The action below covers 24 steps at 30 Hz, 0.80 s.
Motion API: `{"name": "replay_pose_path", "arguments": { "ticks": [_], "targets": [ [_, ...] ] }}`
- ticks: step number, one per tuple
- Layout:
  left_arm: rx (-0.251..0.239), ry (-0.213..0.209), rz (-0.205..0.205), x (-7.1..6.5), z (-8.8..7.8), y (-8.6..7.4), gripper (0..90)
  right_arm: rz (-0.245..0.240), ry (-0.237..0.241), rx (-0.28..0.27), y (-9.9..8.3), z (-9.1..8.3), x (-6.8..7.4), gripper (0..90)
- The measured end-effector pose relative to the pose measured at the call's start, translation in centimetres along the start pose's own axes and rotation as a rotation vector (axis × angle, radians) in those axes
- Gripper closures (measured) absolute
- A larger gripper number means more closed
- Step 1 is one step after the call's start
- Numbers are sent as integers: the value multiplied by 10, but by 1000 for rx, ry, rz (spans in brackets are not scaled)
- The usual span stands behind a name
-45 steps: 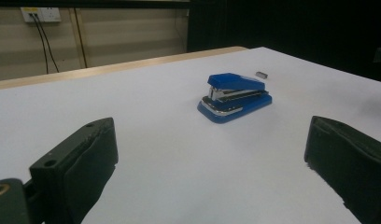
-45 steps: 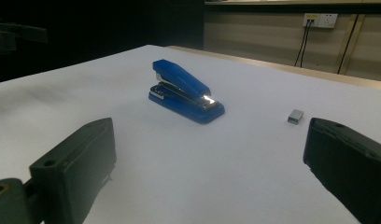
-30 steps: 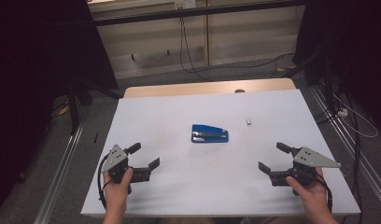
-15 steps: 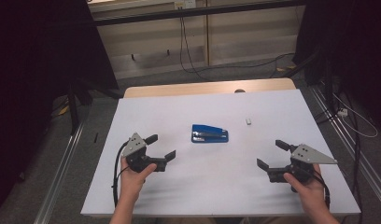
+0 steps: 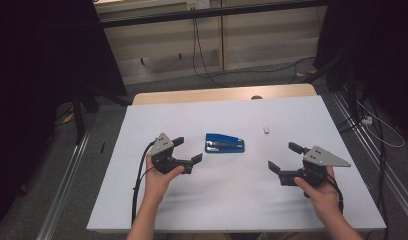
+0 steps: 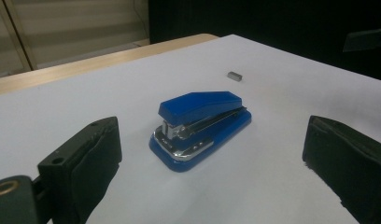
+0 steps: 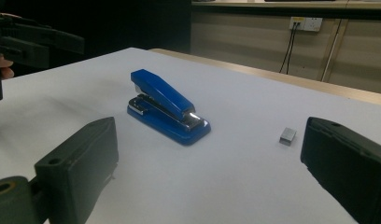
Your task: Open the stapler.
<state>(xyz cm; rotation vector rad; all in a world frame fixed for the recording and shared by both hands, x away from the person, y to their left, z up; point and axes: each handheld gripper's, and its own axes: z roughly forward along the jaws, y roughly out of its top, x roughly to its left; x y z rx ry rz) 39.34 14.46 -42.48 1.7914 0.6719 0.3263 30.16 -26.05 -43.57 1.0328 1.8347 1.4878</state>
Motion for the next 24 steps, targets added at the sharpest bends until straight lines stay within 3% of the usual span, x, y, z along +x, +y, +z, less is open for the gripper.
{"name": "replay_pose_path", "arguments": {
  "ticks": [4,24],
  "targets": [
    [5,-20,9,1,16,3,45,3,7,-6,3,7,1,33],
    [73,-16,19,19,62,6,107,-11,22,8,9,26,3,32]
  ]
}}
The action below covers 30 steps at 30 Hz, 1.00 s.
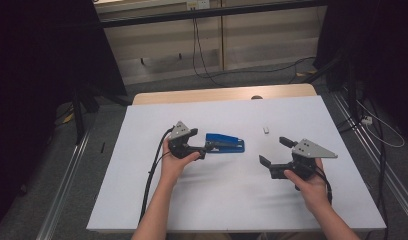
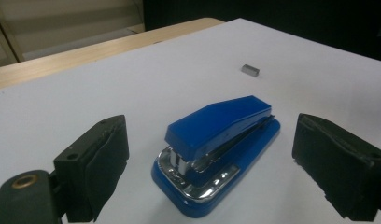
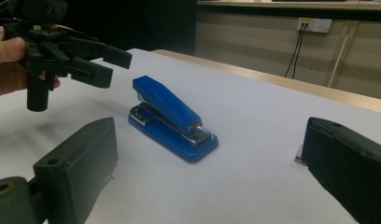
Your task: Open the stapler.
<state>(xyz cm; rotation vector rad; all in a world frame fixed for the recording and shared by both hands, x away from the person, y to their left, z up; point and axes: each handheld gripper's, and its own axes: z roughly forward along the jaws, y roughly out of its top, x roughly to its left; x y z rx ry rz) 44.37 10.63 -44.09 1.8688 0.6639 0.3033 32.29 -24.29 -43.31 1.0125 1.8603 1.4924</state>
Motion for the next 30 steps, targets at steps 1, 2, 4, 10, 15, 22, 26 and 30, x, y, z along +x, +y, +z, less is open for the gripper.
{"name": "replay_pose_path", "arguments": {
  "ticks": [1,2,4,10,15,22,26,30],
  "targets": [
    [2,-7,-7,2,5,-1,109,-2,2,0,0,1,0,32],
    [7,-10,-2,3,7,-1,116,-2,1,1,0,1,0,32],
    [17,-11,4,3,9,-1,121,-8,4,3,0,3,0,32],
    [38,-21,5,6,21,-3,151,-8,5,7,0,6,0,32],
    [71,-36,24,8,30,-2,184,-10,4,10,1,7,-1,32],
    [82,-43,1,9,35,-4,195,-13,12,16,1,11,0,33],
    [102,-66,17,9,40,-6,241,-11,19,27,0,13,1,33],
    [126,-68,15,11,43,-6,302,-15,19,32,0,13,1,33]
  ]
}}
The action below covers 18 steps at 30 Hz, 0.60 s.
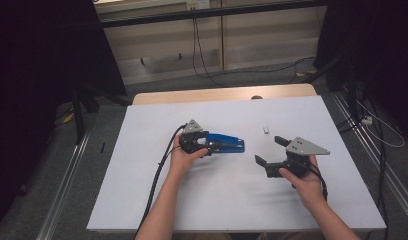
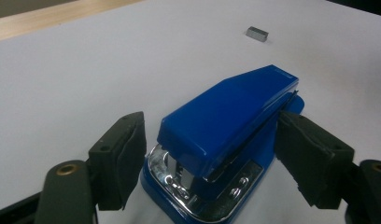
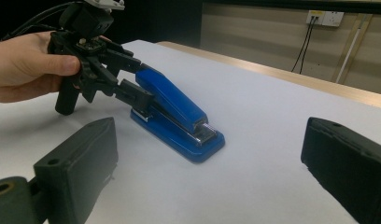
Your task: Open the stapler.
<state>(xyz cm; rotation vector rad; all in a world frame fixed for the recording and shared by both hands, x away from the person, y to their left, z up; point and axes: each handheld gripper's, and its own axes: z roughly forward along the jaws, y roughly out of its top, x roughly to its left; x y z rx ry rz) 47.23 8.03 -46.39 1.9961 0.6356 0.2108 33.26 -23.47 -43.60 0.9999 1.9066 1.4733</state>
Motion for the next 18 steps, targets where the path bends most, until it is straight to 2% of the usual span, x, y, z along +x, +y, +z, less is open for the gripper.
{"name": "replay_pose_path", "arguments": {
  "ticks": [1,3,6,18],
  "targets": [
    [9,-1,15,1,1,1,308,-4,-3,4,0,0,0,33],
    [13,-10,13,1,1,1,322,-3,-3,6,0,-1,0,34],
    [29,-29,30,0,2,1,396,-2,-7,11,-1,-1,-2,34],
    [42,-41,13,2,-2,3,425,-1,2,27,-1,5,1,36]
  ]
}}
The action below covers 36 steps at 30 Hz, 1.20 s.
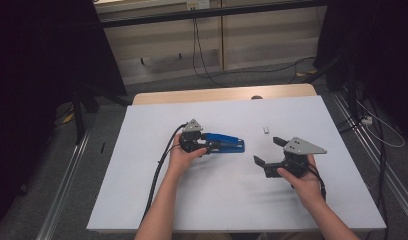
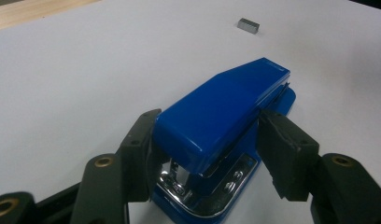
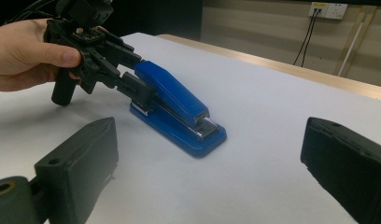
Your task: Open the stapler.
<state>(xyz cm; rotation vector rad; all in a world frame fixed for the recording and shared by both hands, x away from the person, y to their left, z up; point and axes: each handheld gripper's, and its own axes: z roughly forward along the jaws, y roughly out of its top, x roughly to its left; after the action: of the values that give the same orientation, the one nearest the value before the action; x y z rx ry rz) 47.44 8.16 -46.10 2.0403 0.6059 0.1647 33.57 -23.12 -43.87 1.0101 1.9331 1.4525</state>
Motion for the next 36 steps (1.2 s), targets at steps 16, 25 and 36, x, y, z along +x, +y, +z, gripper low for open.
{"name": "replay_pose_path", "arguments": {
  "ticks": [16,25,36],
  "targets": [
    [-51,-39,-7,-2,-11,11,486,5,32,24,2,21,10,36],
    [-104,-53,-25,-8,-14,26,526,53,29,38,3,36,21,74],
    [-96,-58,-42,-10,-14,32,537,72,70,117,5,71,38,777]
  ]
}}
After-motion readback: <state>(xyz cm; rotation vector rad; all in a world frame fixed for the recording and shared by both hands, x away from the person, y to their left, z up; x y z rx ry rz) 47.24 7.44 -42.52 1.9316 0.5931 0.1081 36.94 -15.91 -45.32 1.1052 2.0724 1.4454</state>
